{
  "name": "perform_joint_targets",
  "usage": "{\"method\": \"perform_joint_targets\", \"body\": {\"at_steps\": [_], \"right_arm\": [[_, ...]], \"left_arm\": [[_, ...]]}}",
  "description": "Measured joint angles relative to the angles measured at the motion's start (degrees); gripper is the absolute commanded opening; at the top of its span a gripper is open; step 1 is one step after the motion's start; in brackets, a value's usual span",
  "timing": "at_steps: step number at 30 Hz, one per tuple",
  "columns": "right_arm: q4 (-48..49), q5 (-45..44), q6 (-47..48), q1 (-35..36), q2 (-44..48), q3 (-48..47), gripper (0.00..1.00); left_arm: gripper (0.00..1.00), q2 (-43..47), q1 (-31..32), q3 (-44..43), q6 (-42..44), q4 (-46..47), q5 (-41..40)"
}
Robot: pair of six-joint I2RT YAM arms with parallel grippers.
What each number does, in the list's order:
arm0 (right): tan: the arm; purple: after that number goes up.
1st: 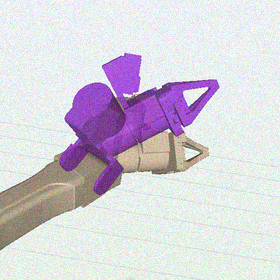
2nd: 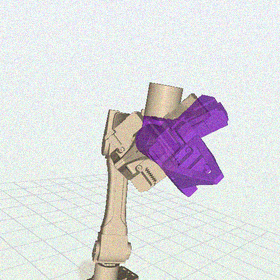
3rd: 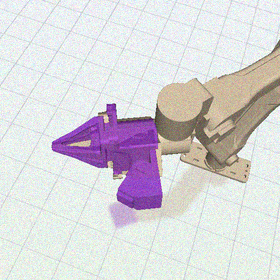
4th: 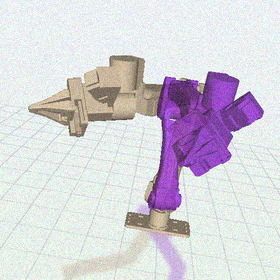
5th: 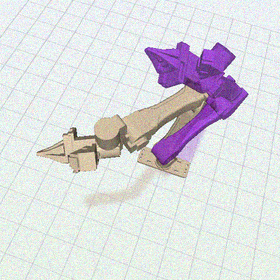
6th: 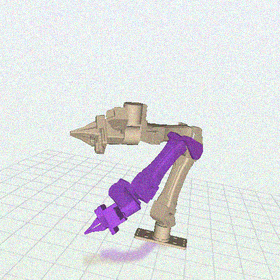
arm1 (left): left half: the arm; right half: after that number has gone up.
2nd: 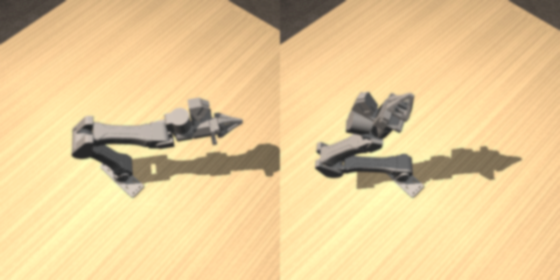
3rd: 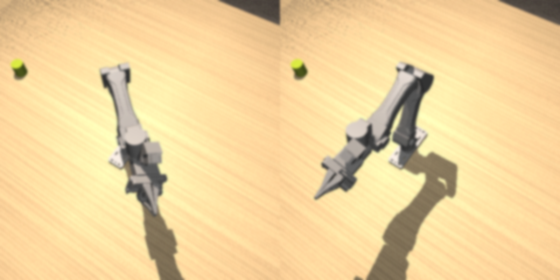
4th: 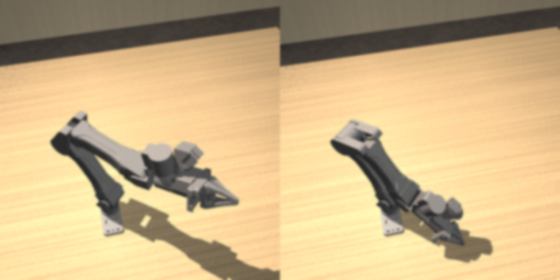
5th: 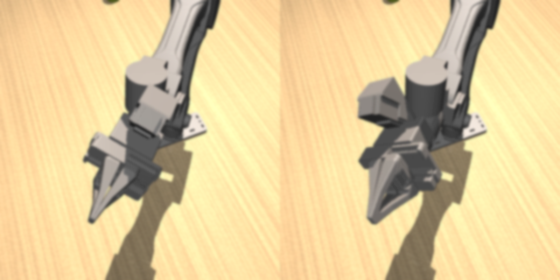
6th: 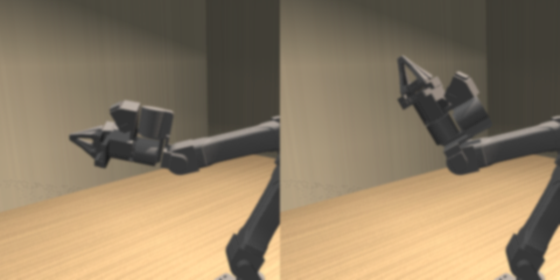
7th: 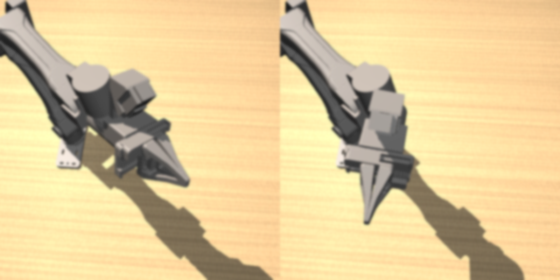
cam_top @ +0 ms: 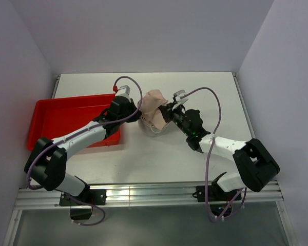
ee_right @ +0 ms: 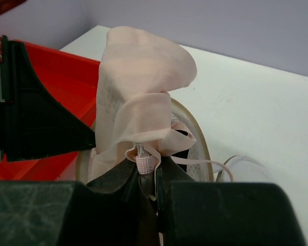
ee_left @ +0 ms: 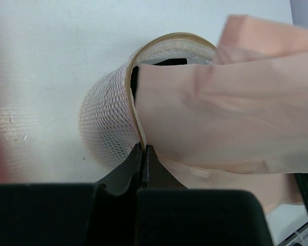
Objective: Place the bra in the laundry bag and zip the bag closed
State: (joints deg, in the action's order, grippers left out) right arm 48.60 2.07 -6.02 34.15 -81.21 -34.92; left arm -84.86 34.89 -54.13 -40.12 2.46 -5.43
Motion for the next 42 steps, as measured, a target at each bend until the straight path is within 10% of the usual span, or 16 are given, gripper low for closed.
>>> {"method": "perform_joint_targets", "body": {"at_steps": [19, 42], "right_arm": [[-19.5, 4.4, 1.2, 2.6, -0.1, -5.8, 0.00], [-52.8, -13.5, -6.8, 7.7, -9.5, -28.9, 0.00]], "left_arm": [[0.00, 0.0, -0.7, -0.9, 0.2, -0.2, 2.2], [0.00, 3.6, 0.4, 0.5, 0.5, 2.3, 7.8]]}}
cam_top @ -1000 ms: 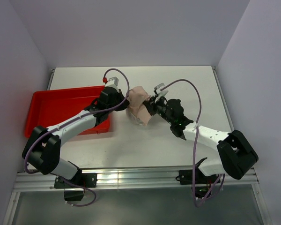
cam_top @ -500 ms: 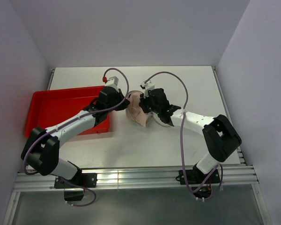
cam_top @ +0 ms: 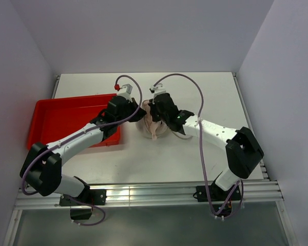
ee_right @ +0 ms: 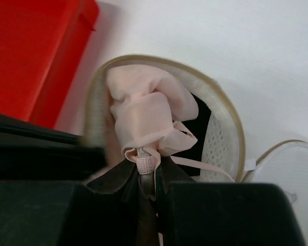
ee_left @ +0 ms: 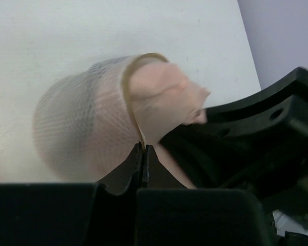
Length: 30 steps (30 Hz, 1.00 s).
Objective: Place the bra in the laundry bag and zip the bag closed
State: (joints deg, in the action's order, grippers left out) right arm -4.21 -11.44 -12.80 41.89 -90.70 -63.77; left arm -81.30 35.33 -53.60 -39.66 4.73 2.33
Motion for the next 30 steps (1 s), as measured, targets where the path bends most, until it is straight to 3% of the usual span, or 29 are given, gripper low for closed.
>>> {"method": "perform_joint_targets", "body": {"at_steps": [5, 12, 24, 30], "right_arm": [[1.6, -1.8, -3.8, 3.5, -1.7, 0.5, 0.00], [1.2, -1.8, -9.5, 0.9, -7.2, 1.2, 0.00], [-2.2, -5.0, -17.6, 0.3, -0.6, 1.2, 0.00], [-1.0, -5.1, -21.7, 2.0, -5.7, 0.9, 0.00]], "left_arm": [[0.00, 0.5, 1.2, 1.0, 0.0, 1.6, 0.5], [0.00, 1.6, 1.3, 4.3, -0.9, 4.3, 3.4], [0.00, 3.6, 1.4, 8.0, -2.9, 9.0, 5.9], [0.00, 3.6, 1.7, 8.5, -3.3, 10.1, 6.5]]}}
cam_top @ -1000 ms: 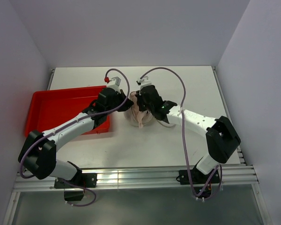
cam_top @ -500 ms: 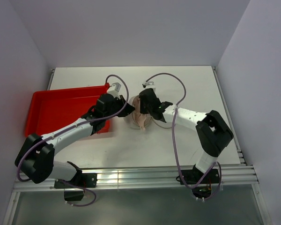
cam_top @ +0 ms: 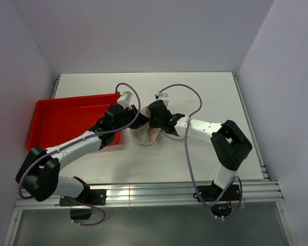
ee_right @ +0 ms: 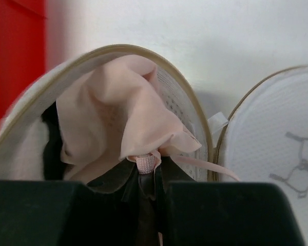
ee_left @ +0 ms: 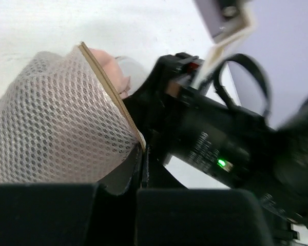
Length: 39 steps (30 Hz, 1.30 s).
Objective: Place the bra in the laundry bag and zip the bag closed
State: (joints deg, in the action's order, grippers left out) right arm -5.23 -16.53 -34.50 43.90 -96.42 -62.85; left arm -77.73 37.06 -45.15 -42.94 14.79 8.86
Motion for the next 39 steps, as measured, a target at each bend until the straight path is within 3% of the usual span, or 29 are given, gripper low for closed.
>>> {"method": "perform_joint_targets", "body": {"at_steps": [6, 14, 21, 22, 24, 25, 29, 32, 39], "right_arm": [[0.5, -0.7, -4.3, -2.4, -4.1, 0.6, 0.00], [1.8, -7.1, -5.6, -1.9, 5.4, 3.6, 0.00], [3.8, -8.5, -5.7, 0.0, 2.5, 5.6, 0.12], [3.7, -8.5, -5.6, 0.0, 1.9, 6.2, 0.31], [3.4, -8.6, -5.4, 0.0, 1.7, 7.5, 0.39], [3.4, -8.7, -5.3, 0.0, 2.0, 7.9, 0.57], [2.4, -8.9, -3.4, -0.1, 5.1, 8.7, 0.77], [2.0, -7.4, -1.6, -0.4, 10.5, 9.4, 0.89], [1.0, -0.7, 2.1, -1.4, 19.7, 11.3, 0.90]], "left_arm": [[0.00, 0.0, 0.4, 3.3, -1.5, 1.0, 1.6], [0.00, 0.0, 0.7, 5.9, -3.9, 4.0, 3.3], [0.00, 0.5, 0.9, 6.6, -5.9, 6.3, 3.3], [0.00, 0.5, 0.9, 6.9, -6.1, 6.5, 3.3], [0.00, 0.6, 0.9, 7.5, -6.4, 6.8, 3.3], [0.00, 0.6, 0.9, 7.7, -6.5, 6.8, 3.3], [0.00, 0.8, 0.9, 8.0, -6.4, 6.8, 3.0], [0.00, 1.5, 0.9, 8.0, -6.2, 6.4, 2.2], [0.00, 3.3, 0.9, 8.0, -5.7, 4.6, 0.7]]}}
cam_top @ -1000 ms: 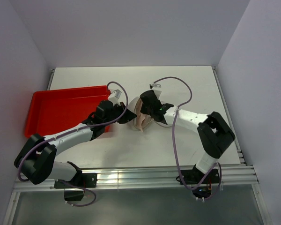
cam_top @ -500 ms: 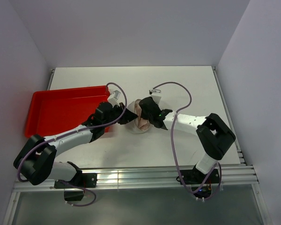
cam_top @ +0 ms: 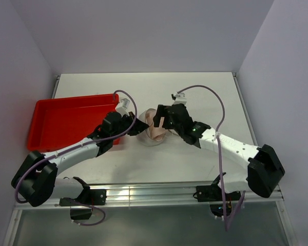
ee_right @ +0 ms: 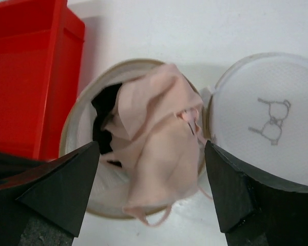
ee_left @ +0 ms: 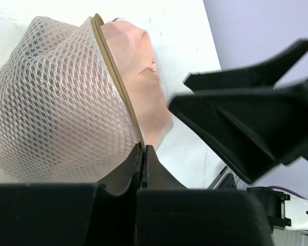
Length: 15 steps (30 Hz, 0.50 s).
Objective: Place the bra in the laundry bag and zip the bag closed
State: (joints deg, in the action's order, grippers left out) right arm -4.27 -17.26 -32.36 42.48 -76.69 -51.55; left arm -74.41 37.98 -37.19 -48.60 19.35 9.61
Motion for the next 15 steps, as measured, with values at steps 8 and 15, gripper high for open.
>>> {"method": "perform_joint_targets", "body": {"at_steps": [8, 15], "right_arm": [[0.4, 0.8, -3.9, -2.7, 12.6, 14.5, 0.64], [5.6, 0.6, -14.4, -12.3, 18.1, 27.4, 0.86]], "left_arm": [[0.00, 0.5, 0.0, 0.0, 1.0, -0.8, -0.5], [0.00, 0.5, 0.0, 0.0, 1.2, -0.8, -0.5]]}}
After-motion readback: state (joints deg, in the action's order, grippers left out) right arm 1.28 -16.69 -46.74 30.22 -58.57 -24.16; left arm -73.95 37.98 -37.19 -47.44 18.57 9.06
